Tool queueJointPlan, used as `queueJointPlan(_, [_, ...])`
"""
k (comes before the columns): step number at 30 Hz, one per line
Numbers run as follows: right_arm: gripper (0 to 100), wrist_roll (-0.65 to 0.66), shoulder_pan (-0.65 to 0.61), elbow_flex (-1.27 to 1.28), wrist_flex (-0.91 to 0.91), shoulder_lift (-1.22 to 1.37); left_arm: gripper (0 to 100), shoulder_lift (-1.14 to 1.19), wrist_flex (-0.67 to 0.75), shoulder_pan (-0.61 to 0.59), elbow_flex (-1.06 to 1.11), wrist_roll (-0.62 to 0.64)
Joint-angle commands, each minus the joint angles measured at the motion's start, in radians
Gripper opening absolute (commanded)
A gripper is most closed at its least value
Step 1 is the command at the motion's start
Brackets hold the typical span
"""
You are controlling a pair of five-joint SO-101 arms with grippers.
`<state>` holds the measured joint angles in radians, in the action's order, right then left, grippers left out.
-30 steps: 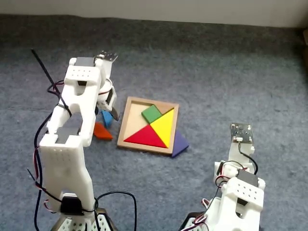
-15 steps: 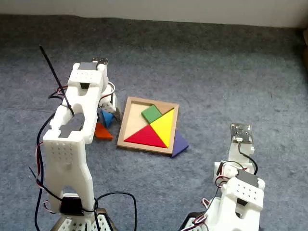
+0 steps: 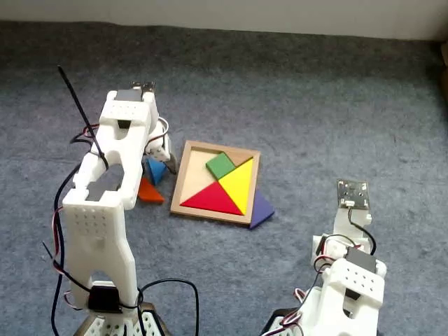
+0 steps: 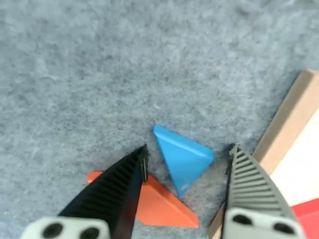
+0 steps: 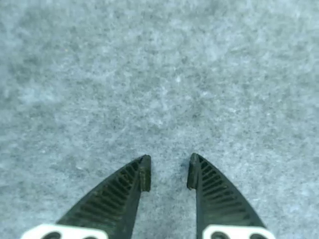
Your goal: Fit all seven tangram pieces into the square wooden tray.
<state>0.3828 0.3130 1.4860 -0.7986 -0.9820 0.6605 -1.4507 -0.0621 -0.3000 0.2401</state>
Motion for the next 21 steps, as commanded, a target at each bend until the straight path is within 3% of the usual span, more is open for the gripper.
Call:
queueJointPlan(1, [13.4, -0.002, 0.028, -0.004, 0.015, 0.005, 25, 0.010, 0.014, -0.010, -0.042, 0.009])
queueJointPlan(6, [13.4, -0.002, 0.028, -0.004, 0.015, 0.005, 25, 0.036, 0.009, -0.008, -0.058, 0.009])
queueJointPlan(11, [13.4, -0.002, 0.028, -0.004, 0.015, 0.005, 18, 0.038, 0.017, -0.008, -0.062, 0.006])
queueJointPlan(21, [13.4, -0.002, 0.028, -0.004, 0.015, 0.005, 18, 0.035, 0.009, -0.005, -0.064, 0.006])
